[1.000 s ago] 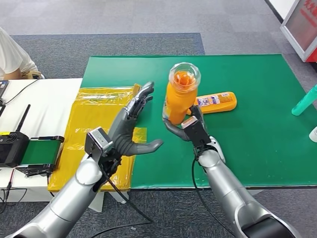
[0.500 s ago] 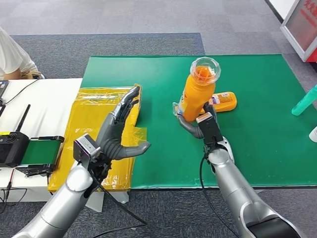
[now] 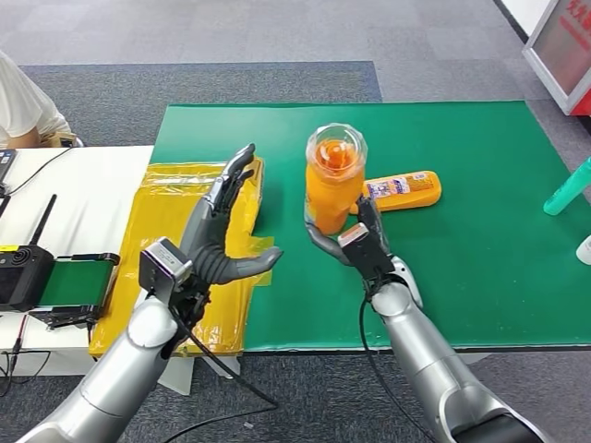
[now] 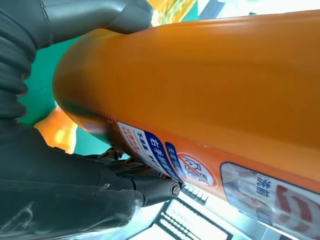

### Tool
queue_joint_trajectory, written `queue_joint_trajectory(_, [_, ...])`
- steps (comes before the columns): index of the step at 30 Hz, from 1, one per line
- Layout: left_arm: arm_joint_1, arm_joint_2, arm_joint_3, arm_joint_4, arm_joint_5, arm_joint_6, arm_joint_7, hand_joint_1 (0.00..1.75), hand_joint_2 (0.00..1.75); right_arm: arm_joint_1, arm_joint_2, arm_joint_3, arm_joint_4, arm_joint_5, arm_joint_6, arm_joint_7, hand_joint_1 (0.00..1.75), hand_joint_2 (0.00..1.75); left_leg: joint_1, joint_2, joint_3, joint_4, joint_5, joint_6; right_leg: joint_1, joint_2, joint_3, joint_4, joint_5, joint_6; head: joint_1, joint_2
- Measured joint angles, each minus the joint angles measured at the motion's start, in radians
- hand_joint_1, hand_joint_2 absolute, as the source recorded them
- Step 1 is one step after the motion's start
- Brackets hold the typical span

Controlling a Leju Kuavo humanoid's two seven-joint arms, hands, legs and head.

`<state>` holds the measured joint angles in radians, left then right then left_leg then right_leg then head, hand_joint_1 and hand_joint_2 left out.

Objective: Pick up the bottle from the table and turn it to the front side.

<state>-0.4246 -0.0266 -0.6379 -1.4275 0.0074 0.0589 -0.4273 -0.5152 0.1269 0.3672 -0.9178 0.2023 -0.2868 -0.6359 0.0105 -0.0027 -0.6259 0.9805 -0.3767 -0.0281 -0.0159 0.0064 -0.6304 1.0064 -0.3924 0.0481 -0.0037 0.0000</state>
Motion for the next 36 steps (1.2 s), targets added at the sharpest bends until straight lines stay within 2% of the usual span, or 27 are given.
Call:
queue_joint_trajectory(7, [-0.024,-0.018,0.003,0.020,0.006,0.010,0.011,0.00,1.75,0.034,0.004,0.061,-0.088,0.021,0.003,0.001,1.75,1.75,0.000,0.000,0.000,0.000,0.000,0.000,0.000,0.000,0.000,0.000,0.000,0.000,0.000,0.000])
queue_joint_trajectory(13, [-0.037,-0.029,0.001,0.028,0.029,-0.019,0.015,0.00,1.75,0.053,0.004,0.112,-0.144,0.025,0.012,0.010,1.75,1.75,0.000,0.000,0.000,0.000,0.000,0.000,0.000,0.000,0.000,0.000,0.000,0.000,0.000,0.000])
queue_joint_trajectory(22, [-0.048,-0.045,-0.026,0.033,0.052,-0.109,0.042,0.00,1.75,0.048,0.004,0.157,-0.157,0.090,-0.039,0.013,1.75,1.75,0.000,0.000,0.000,0.000,0.000,0.000,0.000,0.000,0.000,0.000,0.000,0.000,0.000,0.000])
queue_joint_trajectory(29, [-0.061,-0.057,-0.053,0.045,0.049,-0.128,0.054,0.00,1.75,0.046,0.004,0.176,-0.157,0.097,-0.038,0.023,1.75,1.75,0.000,0.000,0.000,0.000,0.000,0.000,0.000,0.000,0.000,0.000,0.000,0.000,0.000,0.000])
queue_joint_trajectory(33, [-0.073,-0.057,-0.061,0.056,0.037,-0.125,0.056,1.75,1.75,0.044,0.004,0.181,-0.157,0.097,-0.039,0.030,1.75,1.75,0.000,0.000,0.000,0.000,0.000,0.000,0.000,0.000,0.000,0.000,0.000,0.000,0.000,0.000])
queue_joint_trajectory(36, [-0.075,-0.057,-0.064,0.060,0.016,-0.111,0.055,1.75,1.75,0.043,0.004,0.183,-0.157,0.094,-0.039,0.033,1.75,1.75,0.000,0.000,0.000,0.000,0.000,0.000,0.000,0.000,0.000,0.000,0.000,0.000,0.000,0.000])
